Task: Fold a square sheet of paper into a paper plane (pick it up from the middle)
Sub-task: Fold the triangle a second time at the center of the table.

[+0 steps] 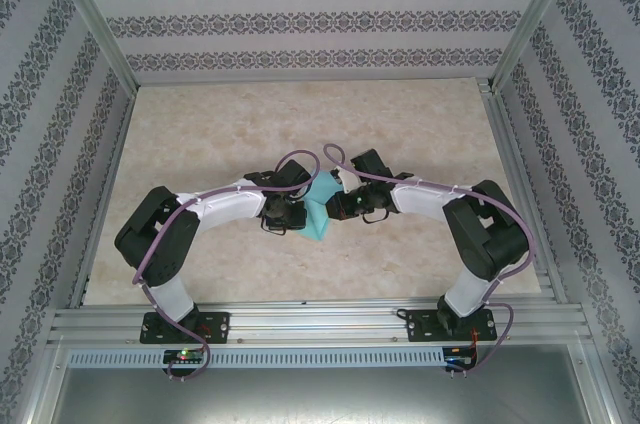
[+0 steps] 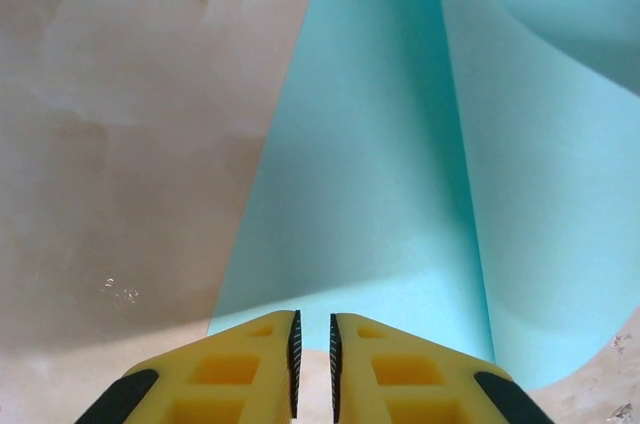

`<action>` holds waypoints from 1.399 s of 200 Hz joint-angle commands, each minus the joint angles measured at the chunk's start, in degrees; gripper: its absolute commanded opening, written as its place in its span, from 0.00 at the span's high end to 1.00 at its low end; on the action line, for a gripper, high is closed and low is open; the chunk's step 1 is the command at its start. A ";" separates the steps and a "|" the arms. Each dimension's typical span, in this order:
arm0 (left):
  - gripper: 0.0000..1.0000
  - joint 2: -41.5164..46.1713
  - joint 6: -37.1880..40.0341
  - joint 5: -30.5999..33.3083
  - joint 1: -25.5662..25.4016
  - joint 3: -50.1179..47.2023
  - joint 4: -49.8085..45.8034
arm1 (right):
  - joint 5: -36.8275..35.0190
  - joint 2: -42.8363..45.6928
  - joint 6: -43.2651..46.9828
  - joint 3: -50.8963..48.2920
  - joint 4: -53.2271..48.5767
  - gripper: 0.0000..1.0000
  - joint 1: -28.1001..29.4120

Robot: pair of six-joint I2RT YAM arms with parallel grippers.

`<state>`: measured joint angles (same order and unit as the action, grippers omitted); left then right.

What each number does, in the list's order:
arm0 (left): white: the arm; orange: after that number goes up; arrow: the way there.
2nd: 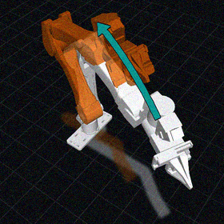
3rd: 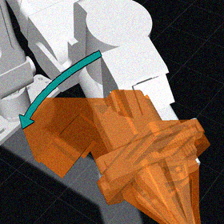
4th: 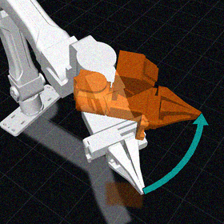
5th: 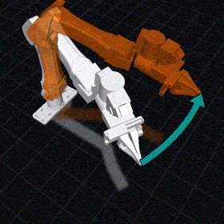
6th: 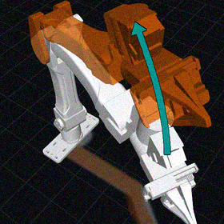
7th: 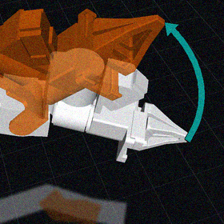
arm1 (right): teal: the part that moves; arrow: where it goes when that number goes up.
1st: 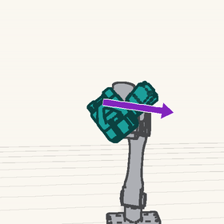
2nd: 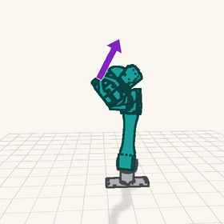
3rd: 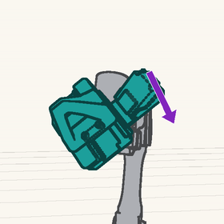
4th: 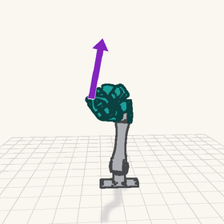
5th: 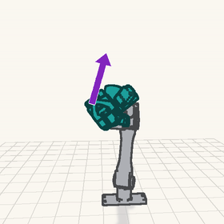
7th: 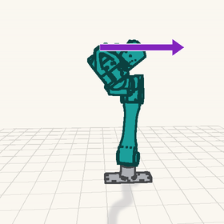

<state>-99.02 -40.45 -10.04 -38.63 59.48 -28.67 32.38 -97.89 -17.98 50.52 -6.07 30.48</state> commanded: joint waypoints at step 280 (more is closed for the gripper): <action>0.84 -3.29 2.02 0.11 -0.30 0.62 -0.87 | -5.46 -6.68 0.93 4.80 -3.63 0.90 -0.03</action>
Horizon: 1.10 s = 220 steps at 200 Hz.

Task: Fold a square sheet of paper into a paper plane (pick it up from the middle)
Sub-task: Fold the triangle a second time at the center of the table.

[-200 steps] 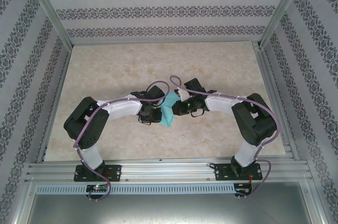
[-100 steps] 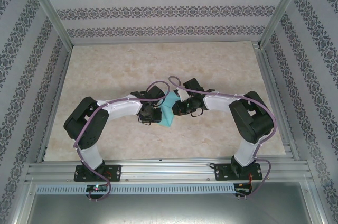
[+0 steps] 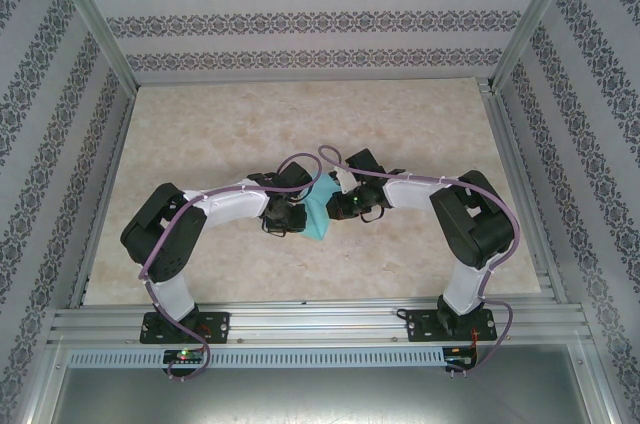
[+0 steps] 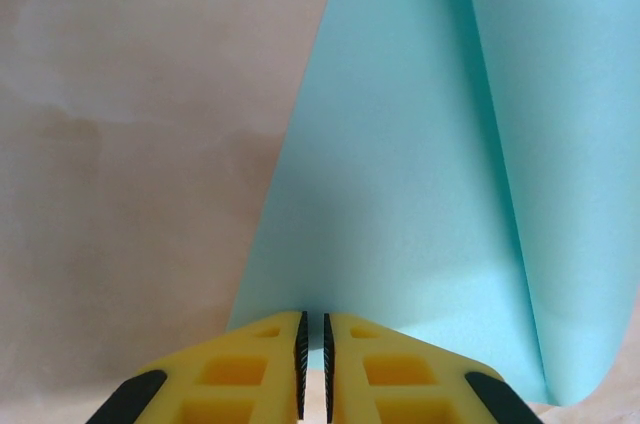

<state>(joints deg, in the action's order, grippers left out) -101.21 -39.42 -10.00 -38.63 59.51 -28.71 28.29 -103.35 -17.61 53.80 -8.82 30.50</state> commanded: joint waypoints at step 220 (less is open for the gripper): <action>0.84 -1.10 1.16 0.04 -0.30 0.80 -1.35 | -1.66 1.31 -0.17 0.37 -1.29 0.90 0.06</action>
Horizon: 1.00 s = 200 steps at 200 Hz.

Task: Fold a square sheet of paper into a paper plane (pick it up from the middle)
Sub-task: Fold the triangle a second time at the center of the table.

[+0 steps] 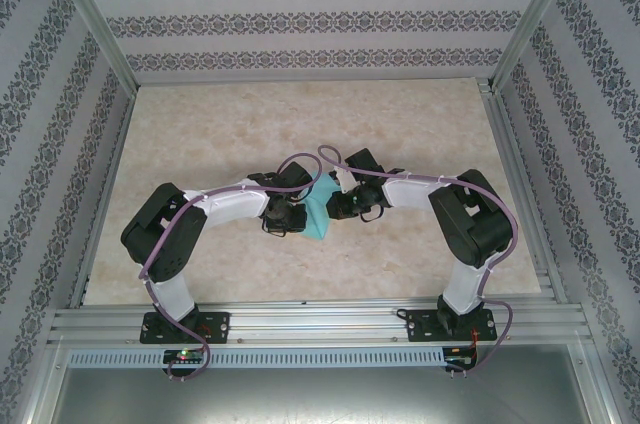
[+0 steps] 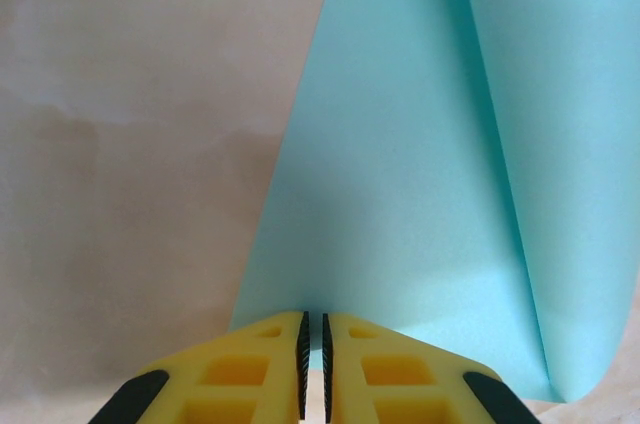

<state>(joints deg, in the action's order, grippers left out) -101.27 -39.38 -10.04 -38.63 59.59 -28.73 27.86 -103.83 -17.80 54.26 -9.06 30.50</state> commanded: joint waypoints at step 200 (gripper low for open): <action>0.84 -1.12 1.41 -0.02 -0.30 1.16 -1.95 | 0.00 -0.43 -0.07 2.46 -1.70 0.90 0.44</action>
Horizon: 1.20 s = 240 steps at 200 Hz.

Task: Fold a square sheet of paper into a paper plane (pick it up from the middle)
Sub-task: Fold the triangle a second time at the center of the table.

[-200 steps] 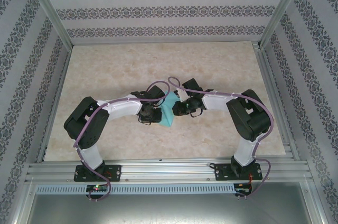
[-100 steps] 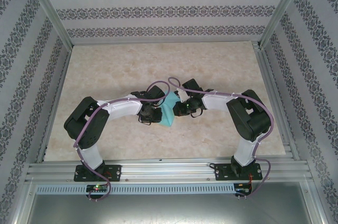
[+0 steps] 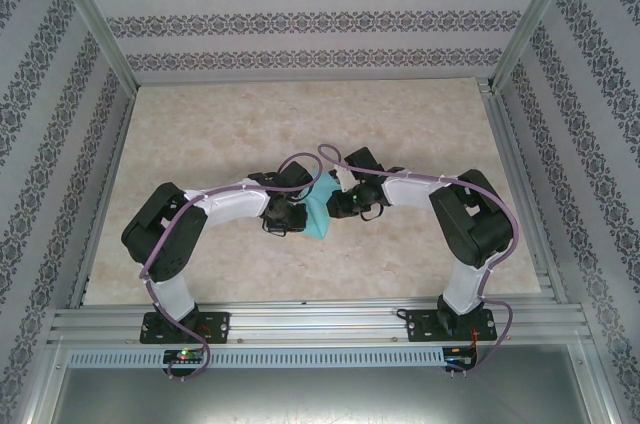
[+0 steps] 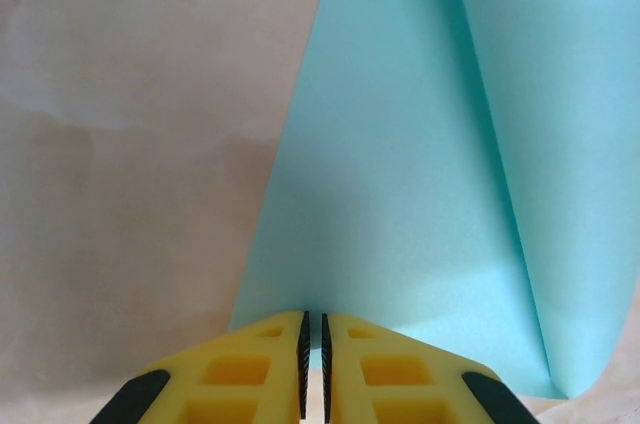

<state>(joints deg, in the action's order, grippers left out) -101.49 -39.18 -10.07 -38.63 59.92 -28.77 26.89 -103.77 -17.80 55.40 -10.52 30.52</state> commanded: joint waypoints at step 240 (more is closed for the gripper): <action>0.84 9.05 -7.02 -11.24 7.04 -3.20 12.16 | -0.07 -1.93 -0.91 -0.89 1.25 0.91 0.06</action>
<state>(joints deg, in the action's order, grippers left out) -92.33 -42.59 -14.68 -34.70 58.43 -23.81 27.49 -105.19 -18.06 55.55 -9.61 30.52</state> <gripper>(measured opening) 0.164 0.090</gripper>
